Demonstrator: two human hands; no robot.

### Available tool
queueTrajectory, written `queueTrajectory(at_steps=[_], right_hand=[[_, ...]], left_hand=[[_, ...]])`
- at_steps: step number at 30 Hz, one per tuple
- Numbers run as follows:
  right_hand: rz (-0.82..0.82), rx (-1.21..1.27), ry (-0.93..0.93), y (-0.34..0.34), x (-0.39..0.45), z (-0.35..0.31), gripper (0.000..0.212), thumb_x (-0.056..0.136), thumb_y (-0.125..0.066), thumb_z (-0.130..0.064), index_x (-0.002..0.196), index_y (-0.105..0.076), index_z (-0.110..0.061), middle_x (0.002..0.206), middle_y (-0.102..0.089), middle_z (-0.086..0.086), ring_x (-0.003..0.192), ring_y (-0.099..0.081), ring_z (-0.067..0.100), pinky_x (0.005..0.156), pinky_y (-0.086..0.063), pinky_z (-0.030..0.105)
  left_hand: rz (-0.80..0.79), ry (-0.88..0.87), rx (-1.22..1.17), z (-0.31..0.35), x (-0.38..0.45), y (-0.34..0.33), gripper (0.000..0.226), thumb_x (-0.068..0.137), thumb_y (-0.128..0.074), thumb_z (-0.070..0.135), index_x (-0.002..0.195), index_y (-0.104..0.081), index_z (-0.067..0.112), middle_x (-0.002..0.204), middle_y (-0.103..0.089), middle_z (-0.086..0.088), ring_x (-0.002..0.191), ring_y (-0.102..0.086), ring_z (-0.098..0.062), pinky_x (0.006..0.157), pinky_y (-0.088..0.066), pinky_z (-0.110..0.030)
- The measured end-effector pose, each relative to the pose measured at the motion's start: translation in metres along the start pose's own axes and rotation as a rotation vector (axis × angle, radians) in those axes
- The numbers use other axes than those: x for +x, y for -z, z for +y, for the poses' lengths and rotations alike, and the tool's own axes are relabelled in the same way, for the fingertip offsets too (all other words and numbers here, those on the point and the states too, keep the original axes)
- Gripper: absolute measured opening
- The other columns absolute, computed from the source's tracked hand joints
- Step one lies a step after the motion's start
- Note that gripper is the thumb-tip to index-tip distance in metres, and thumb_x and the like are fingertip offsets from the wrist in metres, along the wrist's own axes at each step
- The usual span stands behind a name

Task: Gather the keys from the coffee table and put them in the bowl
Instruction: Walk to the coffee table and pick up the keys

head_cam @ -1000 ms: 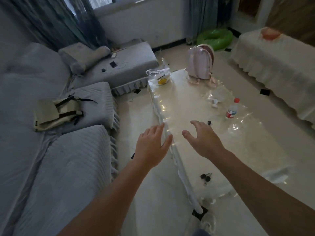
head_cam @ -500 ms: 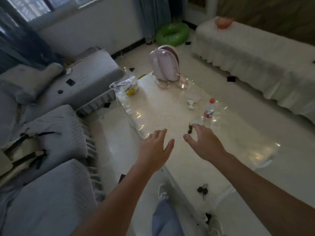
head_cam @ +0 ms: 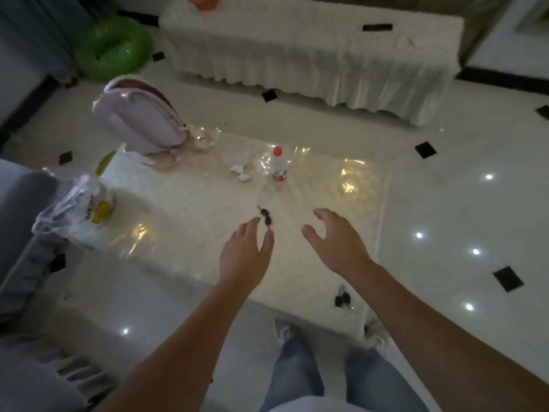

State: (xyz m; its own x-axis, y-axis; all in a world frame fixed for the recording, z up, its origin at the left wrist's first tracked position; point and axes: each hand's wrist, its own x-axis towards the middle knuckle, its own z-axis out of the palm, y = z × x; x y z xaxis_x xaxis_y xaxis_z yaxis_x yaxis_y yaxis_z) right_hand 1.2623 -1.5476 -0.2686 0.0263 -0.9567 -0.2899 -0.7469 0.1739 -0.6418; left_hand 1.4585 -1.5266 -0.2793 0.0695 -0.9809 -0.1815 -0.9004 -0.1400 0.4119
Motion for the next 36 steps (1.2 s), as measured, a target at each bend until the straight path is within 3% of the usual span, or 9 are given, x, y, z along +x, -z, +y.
queueTrajectory(at_steps=[5,11,20,26,30,36], right_hand=[[0.047,0.014,-0.067,-0.026,0.001,0.021,0.054,0.092,-0.047,-0.051,0.137,-0.046,-0.022,0.135,-0.055,0.000,0.121,-0.052,0.017,0.093,-0.042,0.033],[0.054,0.132,-0.156,-0.102,0.011,0.074,0.044,0.093,-0.050,-0.048,0.131,-0.051,-0.025,0.130,-0.059,-0.007,0.118,-0.054,0.011,0.089,-0.038,0.025],[0.053,0.114,-0.340,-0.213,0.019,0.194,0.045,0.091,-0.049,-0.049,0.129,-0.051,-0.024,0.130,-0.059,-0.003,0.115,-0.056,0.017,0.089,-0.047,0.035],[0.056,0.009,-0.435,-0.232,0.001,0.252,0.046,0.091,-0.054,-0.042,0.132,-0.051,-0.020,0.127,-0.057,0.005,0.110,-0.056,0.022,0.087,-0.052,0.039],[0.101,-0.076,-0.541,-0.230,-0.010,0.274,0.051,0.086,-0.063,-0.037,0.131,-0.049,-0.018,0.131,-0.049,0.008,0.115,-0.048,0.027,0.084,-0.050,0.041],[0.007,-0.101,-0.687,-0.253,-0.011,0.290,0.065,0.076,-0.074,-0.041,0.127,-0.041,-0.016,0.124,-0.046,0.012,0.112,-0.047,0.031,0.077,-0.048,0.042]], left_hand=[[-0.086,-0.104,0.050,-0.024,0.014,-0.026,0.053,0.097,-0.031,0.052,0.135,-0.047,0.019,0.133,-0.056,-0.004,0.113,-0.057,-0.024,0.091,-0.048,-0.040],[-0.083,0.064,-0.047,-0.071,0.026,-0.092,0.055,0.094,-0.027,0.057,0.134,-0.046,0.024,0.132,-0.057,0.001,0.108,-0.061,-0.019,0.086,-0.053,-0.042],[-0.276,-0.045,0.077,-0.121,0.038,-0.222,0.053,0.095,-0.038,0.050,0.139,-0.038,0.020,0.136,-0.054,-0.005,0.107,-0.061,-0.026,0.085,-0.053,-0.044],[-0.426,-0.129,0.184,-0.126,0.027,-0.290,0.053,0.093,-0.036,0.052,0.136,-0.041,0.021,0.132,-0.058,-0.006,0.105,-0.062,-0.027,0.082,-0.051,-0.041],[-0.499,-0.132,0.231,-0.129,0.023,-0.302,0.050,0.092,-0.035,0.054,0.130,-0.045,0.023,0.121,-0.063,-0.003,0.099,-0.064,-0.025,0.079,-0.050,-0.039],[-0.511,-0.202,0.259,-0.135,0.035,-0.309,0.046,0.091,-0.039,0.051,0.126,-0.048,0.022,0.113,-0.066,-0.002,0.089,-0.065,-0.022,0.072,-0.048,-0.034]])
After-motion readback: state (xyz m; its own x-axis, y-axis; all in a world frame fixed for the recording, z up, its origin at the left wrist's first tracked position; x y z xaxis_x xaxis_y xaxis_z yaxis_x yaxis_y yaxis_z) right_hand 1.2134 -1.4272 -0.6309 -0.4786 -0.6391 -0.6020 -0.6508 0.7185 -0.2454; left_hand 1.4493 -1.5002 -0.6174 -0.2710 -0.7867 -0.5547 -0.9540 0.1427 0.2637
